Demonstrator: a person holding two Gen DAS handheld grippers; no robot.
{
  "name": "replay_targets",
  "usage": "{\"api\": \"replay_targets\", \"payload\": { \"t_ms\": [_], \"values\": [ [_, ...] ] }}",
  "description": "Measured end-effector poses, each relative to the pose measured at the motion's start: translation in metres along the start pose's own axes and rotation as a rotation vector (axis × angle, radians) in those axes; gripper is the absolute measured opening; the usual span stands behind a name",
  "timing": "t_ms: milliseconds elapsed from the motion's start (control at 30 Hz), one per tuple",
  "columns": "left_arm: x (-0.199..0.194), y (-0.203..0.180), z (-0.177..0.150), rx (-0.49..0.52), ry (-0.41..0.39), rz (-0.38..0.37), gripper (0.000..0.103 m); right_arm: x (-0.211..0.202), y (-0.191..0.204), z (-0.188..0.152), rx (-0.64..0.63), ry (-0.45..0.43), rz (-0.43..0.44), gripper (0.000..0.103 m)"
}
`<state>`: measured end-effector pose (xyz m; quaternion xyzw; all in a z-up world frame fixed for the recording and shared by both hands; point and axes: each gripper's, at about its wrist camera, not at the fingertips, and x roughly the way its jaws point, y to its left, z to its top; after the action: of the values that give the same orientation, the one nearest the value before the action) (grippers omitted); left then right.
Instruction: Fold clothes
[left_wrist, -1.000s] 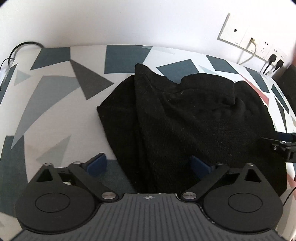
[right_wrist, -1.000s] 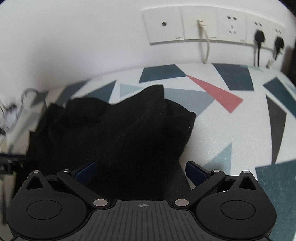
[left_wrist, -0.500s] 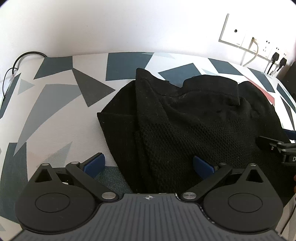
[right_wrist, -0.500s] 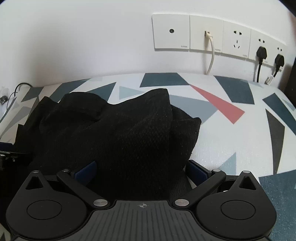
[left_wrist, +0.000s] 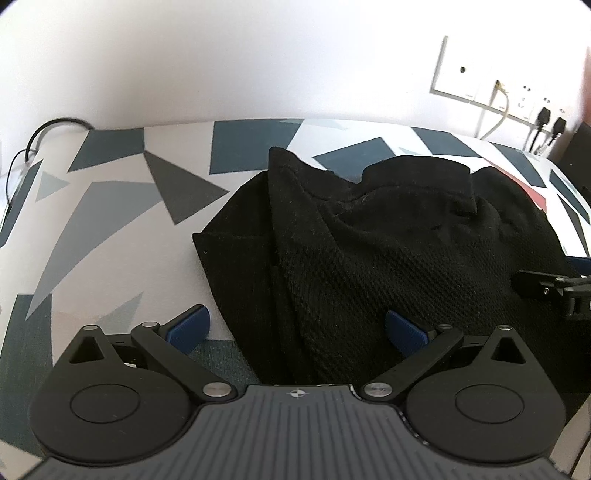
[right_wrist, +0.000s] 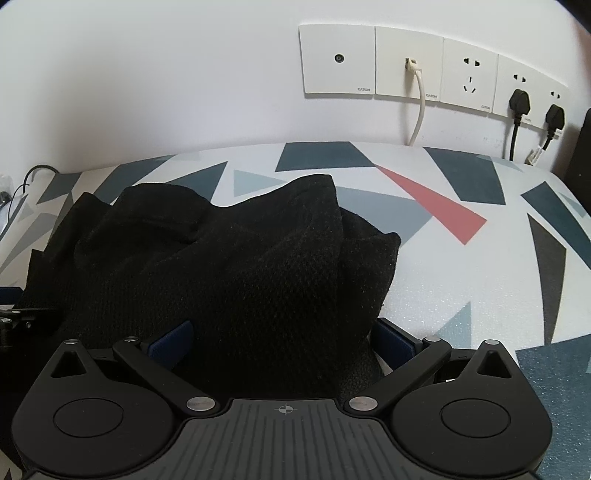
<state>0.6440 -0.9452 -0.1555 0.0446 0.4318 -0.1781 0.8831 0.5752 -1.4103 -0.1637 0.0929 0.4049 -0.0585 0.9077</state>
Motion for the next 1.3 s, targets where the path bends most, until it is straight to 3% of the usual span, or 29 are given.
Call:
{"api": "replay_targets", "payload": {
  "t_ms": [233,333,367,400,433,467,500,533,567,633,700,733,767,800,933,1000,1033,1067,1133,1200,1300],
  "values": [
    [0.002,-0.006,0.001,-0.021,-0.013,0.019,0.103,-0.001,0.001,-0.003,-0.005,-0.009,-0.009,0.102],
    [0.005,-0.009,0.004,0.014,-0.018,-0.018,0.098,0.0,0.002,-0.002,-0.002,0.001,-0.014,0.102],
    [0.005,-0.01,0.006,0.022,-0.014,-0.033,0.093,0.0,0.003,-0.002,-0.002,0.001,-0.015,0.102],
    [0.004,-0.011,0.009,0.027,-0.012,-0.055,0.074,0.0,0.004,-0.002,-0.002,0.0,-0.016,0.102],
    [0.002,-0.012,0.012,0.024,-0.008,-0.089,0.049,-0.001,0.007,-0.002,-0.008,-0.003,0.002,0.097],
    [0.001,-0.013,0.013,0.01,0.003,-0.126,0.038,-0.003,0.01,-0.002,-0.016,-0.007,0.023,0.08],
    [0.0,-0.014,0.013,-0.012,0.015,-0.15,0.028,-0.005,0.013,-0.001,-0.024,-0.011,0.044,0.072],
    [-0.001,-0.014,0.012,-0.027,0.019,-0.155,0.028,-0.006,0.017,-0.001,-0.029,-0.011,0.063,0.058],
    [-0.002,-0.015,0.01,-0.035,0.016,-0.151,0.028,-0.007,0.019,-0.001,-0.026,-0.005,0.075,0.052],
    [-0.004,-0.013,0.006,-0.053,0.012,-0.156,0.028,-0.008,0.018,0.001,-0.009,0.008,0.092,0.055],
    [-0.007,-0.009,0.002,-0.065,0.011,-0.171,0.028,-0.009,0.014,0.001,0.009,0.02,0.091,0.071],
    [-0.008,-0.007,0.0,-0.07,0.011,-0.178,0.028,-0.009,0.013,0.001,0.008,0.029,0.073,0.089],
    [-0.009,-0.006,-0.002,-0.073,0.009,-0.183,0.028,-0.011,0.011,-0.001,0.01,0.03,0.045,0.1],
    [-0.009,-0.005,-0.003,-0.073,0.006,-0.185,0.028,-0.013,0.01,-0.003,0.011,0.029,0.015,0.101],
    [-0.011,-0.007,-0.007,-0.072,-0.005,-0.177,0.028,-0.016,0.002,-0.013,0.034,0.019,0.05,0.1],
    [-0.012,-0.009,-0.008,-0.086,0.0,-0.167,0.027,-0.018,0.005,-0.014,0.022,0.004,0.071,0.082],
    [-0.013,-0.009,-0.009,-0.095,0.003,-0.162,0.026,-0.019,0.007,-0.014,0.016,-0.004,0.082,0.055],
    [-0.016,-0.009,-0.011,-0.105,0.004,-0.155,0.025,-0.019,0.01,-0.013,0.029,0.008,0.105,0.039],
    [-0.025,-0.008,-0.019,-0.114,-0.001,-0.127,0.022,-0.019,0.015,-0.009,0.064,0.042,0.157,0.026],
    [-0.042,-0.002,-0.028,-0.113,-0.024,-0.114,0.021,-0.022,0.022,-0.007,0.079,0.06,0.192,0.023],
    [-0.075,0.013,-0.043,-0.142,-0.061,-0.117,0.021,-0.044,0.039,-0.007,0.05,0.019,0.23,0.021]
  ]
}}
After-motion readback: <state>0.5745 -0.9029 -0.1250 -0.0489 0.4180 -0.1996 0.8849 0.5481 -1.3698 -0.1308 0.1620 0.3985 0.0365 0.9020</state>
